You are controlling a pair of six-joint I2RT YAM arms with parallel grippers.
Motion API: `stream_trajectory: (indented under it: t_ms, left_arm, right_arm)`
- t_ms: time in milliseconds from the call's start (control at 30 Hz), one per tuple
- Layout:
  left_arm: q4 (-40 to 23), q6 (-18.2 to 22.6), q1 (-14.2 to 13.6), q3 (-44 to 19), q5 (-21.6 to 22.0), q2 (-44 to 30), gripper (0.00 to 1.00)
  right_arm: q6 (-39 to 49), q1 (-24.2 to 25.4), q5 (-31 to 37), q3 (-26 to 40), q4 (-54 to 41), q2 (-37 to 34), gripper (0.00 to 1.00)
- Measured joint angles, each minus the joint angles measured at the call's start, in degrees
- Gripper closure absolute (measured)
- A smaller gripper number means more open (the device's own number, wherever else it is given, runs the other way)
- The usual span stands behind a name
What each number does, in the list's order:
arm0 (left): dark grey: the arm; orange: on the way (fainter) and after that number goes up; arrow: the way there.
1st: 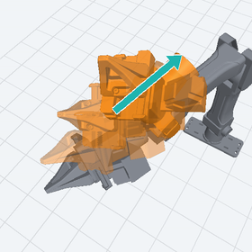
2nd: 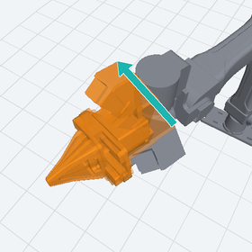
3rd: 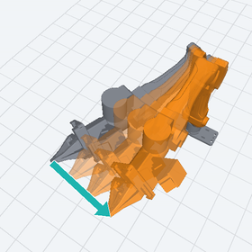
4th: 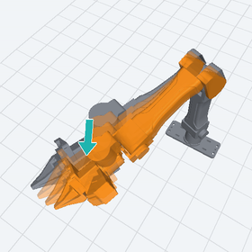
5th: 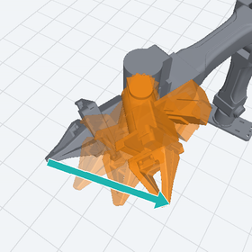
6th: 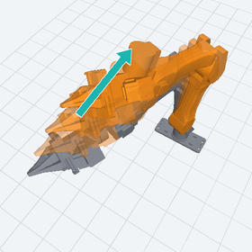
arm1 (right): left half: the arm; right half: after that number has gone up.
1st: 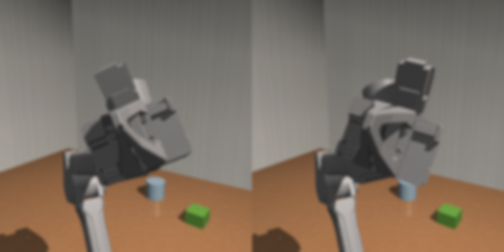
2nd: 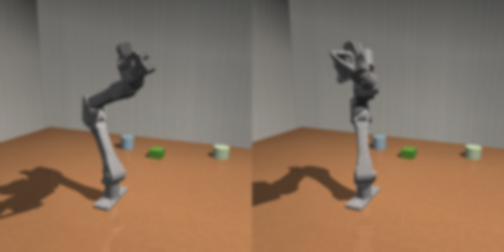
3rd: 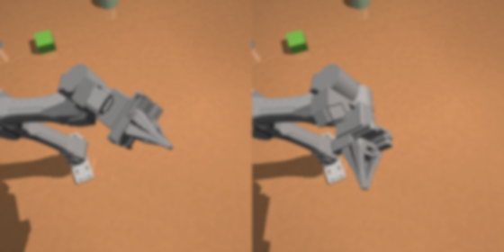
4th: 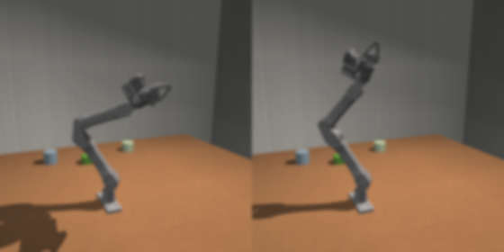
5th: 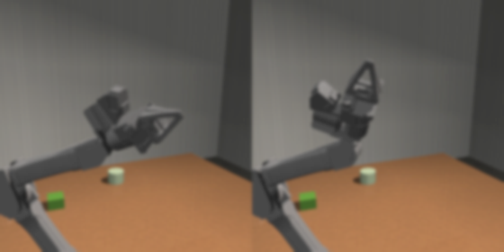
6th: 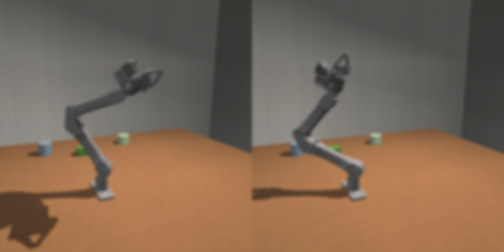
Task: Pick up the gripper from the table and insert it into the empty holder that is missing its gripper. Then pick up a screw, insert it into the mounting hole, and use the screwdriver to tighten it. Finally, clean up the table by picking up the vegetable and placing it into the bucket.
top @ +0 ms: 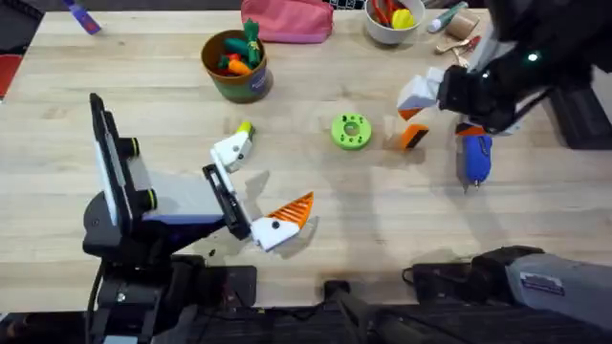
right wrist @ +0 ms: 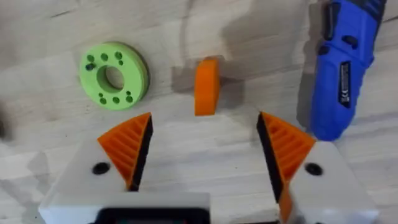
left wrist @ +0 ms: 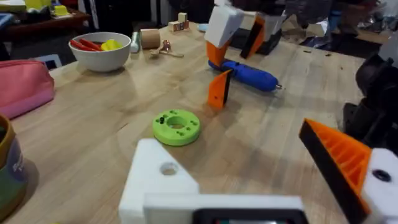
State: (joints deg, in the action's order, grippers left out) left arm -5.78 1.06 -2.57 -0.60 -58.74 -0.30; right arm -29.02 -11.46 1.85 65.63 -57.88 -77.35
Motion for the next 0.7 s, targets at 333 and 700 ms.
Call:
stream_trajectory:
  t_ms: [333, 700]
  left_arm:
    - [0.00, 0.00, 0.00, 0.00, 0.00, 0.00, 0.015]
    - [0.00, 0.00, 0.00, 0.00, -0.02, -0.01, 0.015]
  right_arm:
    - [-0.39, 0.00, 0.71, 0.00, 2.36, -10.31, 0.156]
    - [1.40, 0.00, 1.84, 0.00, 4.58, -12.91, 0.361]
